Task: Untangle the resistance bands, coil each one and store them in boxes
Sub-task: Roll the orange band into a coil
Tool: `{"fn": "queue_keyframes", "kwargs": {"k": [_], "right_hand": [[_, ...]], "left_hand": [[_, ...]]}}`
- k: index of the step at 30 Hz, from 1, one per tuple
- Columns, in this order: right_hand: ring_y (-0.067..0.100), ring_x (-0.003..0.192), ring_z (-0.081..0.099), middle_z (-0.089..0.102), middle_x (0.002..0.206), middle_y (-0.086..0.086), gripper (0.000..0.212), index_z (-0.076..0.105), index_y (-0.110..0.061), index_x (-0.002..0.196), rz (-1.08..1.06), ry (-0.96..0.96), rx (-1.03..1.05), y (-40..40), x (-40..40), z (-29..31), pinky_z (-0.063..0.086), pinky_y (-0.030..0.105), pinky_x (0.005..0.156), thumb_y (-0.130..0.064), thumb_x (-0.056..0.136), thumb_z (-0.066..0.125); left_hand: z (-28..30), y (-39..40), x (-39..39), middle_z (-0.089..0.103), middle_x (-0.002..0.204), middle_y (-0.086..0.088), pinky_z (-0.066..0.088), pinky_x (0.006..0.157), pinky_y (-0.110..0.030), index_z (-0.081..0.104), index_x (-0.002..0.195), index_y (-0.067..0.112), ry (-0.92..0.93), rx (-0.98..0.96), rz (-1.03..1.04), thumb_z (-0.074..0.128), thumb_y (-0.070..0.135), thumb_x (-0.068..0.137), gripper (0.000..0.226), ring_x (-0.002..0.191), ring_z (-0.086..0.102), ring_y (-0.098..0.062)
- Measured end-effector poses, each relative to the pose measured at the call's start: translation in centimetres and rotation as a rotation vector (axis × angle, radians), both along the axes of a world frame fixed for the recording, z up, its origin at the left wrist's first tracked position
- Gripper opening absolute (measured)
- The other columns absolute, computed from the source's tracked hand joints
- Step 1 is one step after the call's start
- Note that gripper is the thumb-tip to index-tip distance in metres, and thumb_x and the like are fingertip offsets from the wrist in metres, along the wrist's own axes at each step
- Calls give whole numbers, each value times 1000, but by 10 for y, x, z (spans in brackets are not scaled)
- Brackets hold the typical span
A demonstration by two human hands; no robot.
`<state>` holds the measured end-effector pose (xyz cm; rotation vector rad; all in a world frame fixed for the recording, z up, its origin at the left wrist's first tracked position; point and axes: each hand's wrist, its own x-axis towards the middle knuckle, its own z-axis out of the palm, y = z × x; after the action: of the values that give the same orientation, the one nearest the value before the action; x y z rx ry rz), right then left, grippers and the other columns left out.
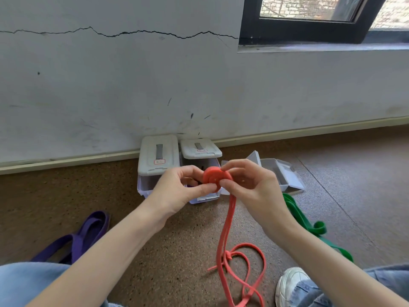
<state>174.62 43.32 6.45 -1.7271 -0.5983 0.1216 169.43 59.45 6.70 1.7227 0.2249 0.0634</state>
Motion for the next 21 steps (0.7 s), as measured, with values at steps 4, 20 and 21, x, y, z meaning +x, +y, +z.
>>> {"fn": "queue_keyframes", "kwargs": {"k": [4,20,21], "right_hand": [[7,92,61,64,94,-10,26,70,-27,98,123,-163,-180,3,-3,3,52,24,82,-6,82,66],[8,77,68,70,81,-4,24,59,-28,83,-8,-74,-70,1,-5,-2,56,25,73,-13,73,75],[6,77,67,69,80,-5,27,58,-30,82,-8,-94,-98,0,-5,-2,56,24,74,-12,73,75]], "left_hand": [[-3,3,-1,73,81,8,51,66,-12,72,76,32,46,96,-115,81,21,67,17,78,67,-2],[-6,4,-1,74,90,-4,55,72,-24,70,93,13,77,-327,11,81,27,50,47,88,70,-13],[-6,5,-1,74,90,-1,54,76,-26,71,90,17,84,-226,1,81,31,51,43,89,69,-11]]}}
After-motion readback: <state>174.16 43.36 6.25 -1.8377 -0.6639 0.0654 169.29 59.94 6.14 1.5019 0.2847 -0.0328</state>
